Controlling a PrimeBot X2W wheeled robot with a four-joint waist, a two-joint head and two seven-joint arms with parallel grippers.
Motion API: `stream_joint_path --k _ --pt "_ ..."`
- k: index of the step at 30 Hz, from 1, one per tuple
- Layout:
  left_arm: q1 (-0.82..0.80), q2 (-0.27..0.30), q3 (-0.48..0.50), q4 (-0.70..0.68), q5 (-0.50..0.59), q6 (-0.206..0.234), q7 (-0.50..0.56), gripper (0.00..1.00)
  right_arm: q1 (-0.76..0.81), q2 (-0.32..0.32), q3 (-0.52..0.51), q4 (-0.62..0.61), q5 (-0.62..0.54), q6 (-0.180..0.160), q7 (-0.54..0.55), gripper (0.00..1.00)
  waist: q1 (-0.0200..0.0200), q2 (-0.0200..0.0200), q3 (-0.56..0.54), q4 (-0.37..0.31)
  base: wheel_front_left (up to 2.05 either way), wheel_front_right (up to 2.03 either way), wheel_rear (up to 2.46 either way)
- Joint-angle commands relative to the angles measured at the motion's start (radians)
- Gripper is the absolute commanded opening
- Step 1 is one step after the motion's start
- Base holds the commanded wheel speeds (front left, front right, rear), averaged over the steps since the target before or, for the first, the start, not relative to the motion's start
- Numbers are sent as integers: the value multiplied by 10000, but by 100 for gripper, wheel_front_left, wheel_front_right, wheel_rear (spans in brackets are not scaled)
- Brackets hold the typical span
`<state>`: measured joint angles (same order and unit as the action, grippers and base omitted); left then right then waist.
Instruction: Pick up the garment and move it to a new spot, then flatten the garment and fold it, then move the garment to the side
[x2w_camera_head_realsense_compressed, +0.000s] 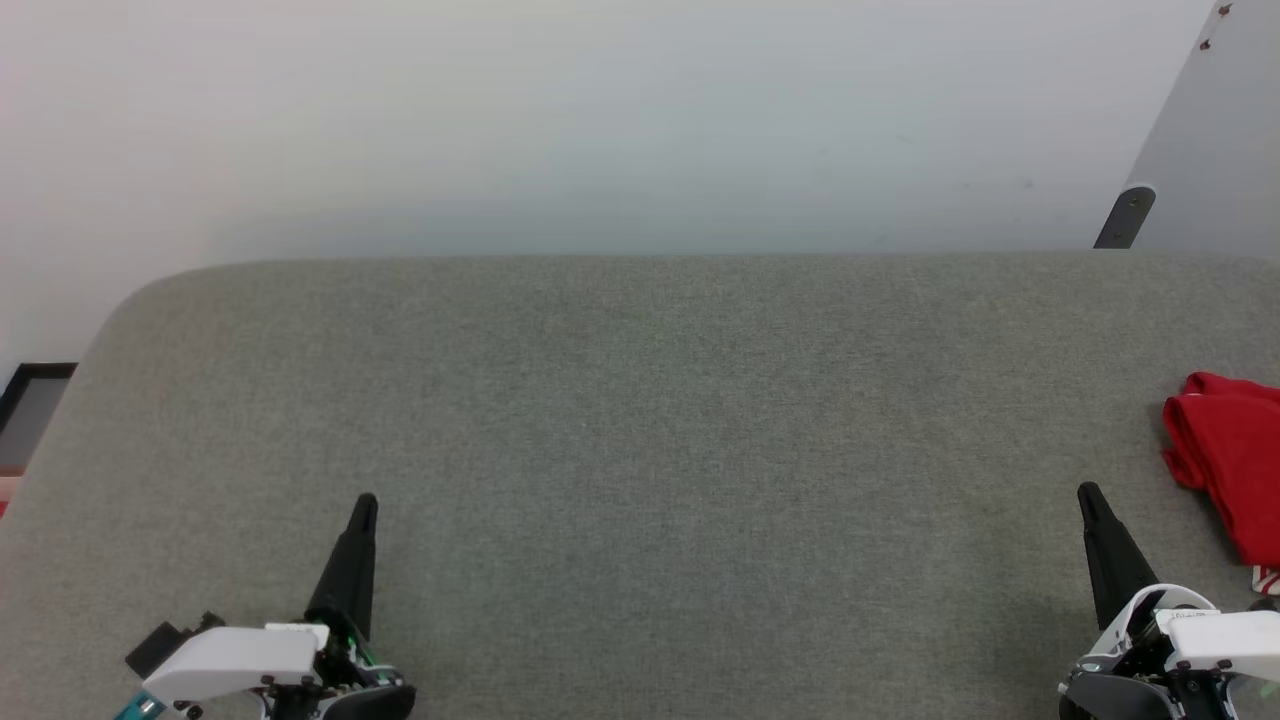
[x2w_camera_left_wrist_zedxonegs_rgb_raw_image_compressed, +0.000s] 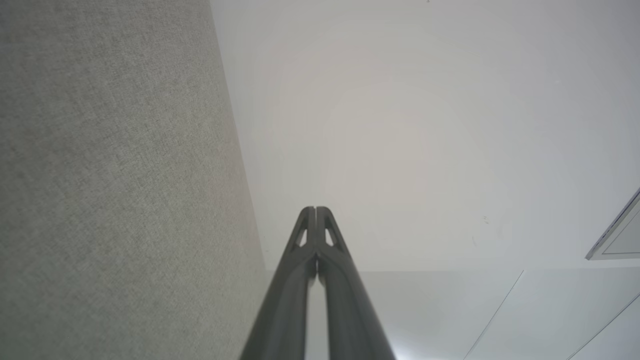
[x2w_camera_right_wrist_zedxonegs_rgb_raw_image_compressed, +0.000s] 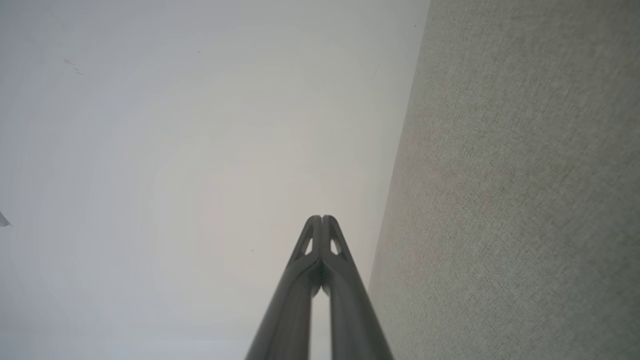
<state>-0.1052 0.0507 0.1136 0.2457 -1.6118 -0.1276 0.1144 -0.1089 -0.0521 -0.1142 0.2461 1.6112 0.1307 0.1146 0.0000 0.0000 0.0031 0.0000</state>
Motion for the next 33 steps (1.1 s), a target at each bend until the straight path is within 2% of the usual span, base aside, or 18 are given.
stream_joint_path --k 1,33 --pt "-103 -14 23 13 -21 -57 29 0 -34 38 -2 2 31 0 13 0 0 0 0 0 0 0 0" --pt "-102 -16 28 11 -15 -58 30 0 -34 38 1 2 26 0 10 0 0 0 0 0 0 0 0"
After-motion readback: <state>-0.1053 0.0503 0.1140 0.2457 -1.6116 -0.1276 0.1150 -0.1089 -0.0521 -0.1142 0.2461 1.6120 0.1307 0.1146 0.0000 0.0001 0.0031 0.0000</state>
